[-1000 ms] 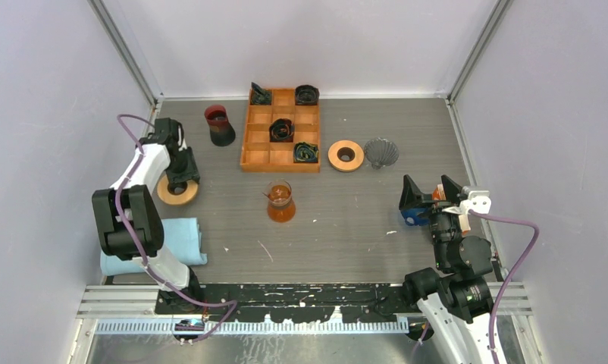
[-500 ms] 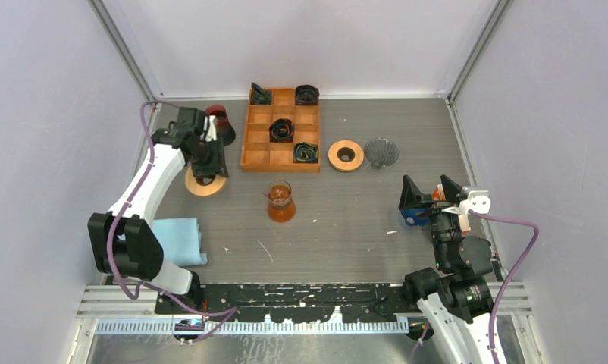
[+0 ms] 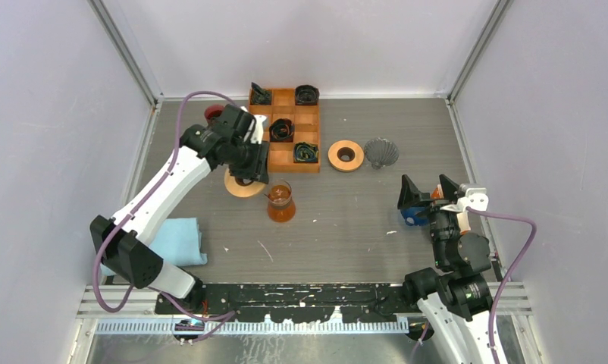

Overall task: Place the coffee filter in the dripper
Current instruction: Place the connecting ring on the coffee server.

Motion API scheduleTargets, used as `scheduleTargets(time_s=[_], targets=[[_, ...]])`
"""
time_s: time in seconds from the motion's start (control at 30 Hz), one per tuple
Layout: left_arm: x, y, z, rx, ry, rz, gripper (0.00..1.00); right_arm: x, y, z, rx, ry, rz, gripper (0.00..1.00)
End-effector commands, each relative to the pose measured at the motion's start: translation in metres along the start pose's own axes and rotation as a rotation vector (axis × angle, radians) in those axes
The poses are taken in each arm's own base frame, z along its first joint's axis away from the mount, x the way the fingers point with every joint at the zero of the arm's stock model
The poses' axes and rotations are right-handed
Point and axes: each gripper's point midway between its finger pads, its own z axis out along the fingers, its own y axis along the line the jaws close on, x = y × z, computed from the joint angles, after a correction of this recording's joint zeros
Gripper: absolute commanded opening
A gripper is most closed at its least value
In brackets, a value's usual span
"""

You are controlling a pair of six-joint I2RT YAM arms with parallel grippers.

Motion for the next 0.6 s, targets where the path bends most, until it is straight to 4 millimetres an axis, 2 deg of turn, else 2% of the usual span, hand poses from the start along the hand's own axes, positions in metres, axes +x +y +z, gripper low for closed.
scheduleTargets(time_s=[0.0, 0.1, 0.27, 0.57], targets=[[-0.008, -0.036, -0.008, 0.057, -0.021, 0.062, 0.27, -0.010, 0.004, 0.002, -0.016, -0.027, 0.012, 1.00], [-0.004, -0.054, 0.000, 0.068, 0.007, 0.108, 0.27, -0.010, 0.004, 0.003, -0.017, -0.025, 0.011, 1.00], [-0.002, -0.073, 0.013, 0.061, 0.032, 0.164, 0.26, -0.009, 0.005, 0.003, -0.018, -0.022, 0.010, 1.00], [0.005, -0.075, 0.031, 0.016, 0.079, 0.203, 0.27, -0.009, 0.004, 0.003, -0.015, -0.023, 0.011, 1.00]])
